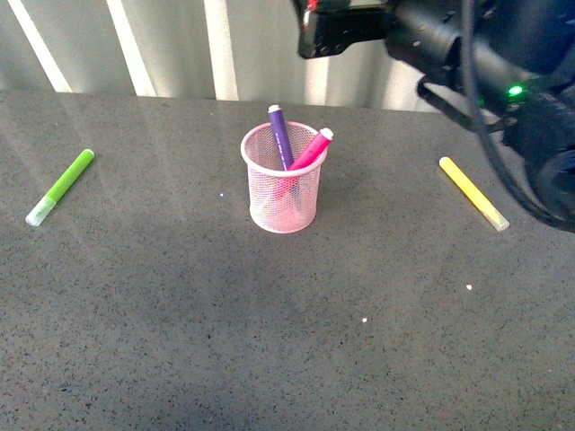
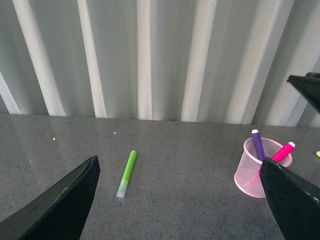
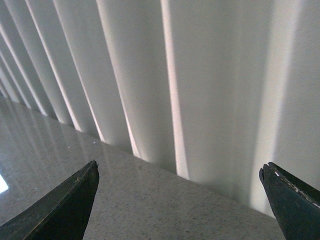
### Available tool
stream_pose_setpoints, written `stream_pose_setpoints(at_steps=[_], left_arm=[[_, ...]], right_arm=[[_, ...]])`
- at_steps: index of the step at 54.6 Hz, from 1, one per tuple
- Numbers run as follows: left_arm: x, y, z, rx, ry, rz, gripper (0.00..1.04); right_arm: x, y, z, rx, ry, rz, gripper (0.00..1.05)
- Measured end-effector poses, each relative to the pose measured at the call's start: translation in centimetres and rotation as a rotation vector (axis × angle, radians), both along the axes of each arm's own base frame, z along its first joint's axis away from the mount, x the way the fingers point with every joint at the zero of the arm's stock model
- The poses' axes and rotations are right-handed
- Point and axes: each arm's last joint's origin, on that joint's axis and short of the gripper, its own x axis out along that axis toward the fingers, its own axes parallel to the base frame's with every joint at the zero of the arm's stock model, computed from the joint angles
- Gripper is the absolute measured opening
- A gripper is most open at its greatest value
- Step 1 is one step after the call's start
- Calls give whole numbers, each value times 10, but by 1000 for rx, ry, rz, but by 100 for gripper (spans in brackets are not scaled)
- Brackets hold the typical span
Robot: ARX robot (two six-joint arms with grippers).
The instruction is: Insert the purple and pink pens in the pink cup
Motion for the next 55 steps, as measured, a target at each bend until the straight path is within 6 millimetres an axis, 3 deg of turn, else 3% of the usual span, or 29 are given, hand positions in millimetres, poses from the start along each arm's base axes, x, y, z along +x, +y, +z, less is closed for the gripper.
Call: stream_pose_setpoints(at_steps=[10,26,39,55], left_arm=[[0,0,0,0,0,0,98],[0,0,0,0,0,0,98],[0,0,0,0,0,0,98],[0,0,0,0,0,0,98]], right_arm=[[-46,-55,22,-2,-10,-130,98],[-130,-137,20,-88,13,-423,98],[-156,-154,4,-121,74,-495,98],[-163,-154,-2,-127,105,-490,97]])
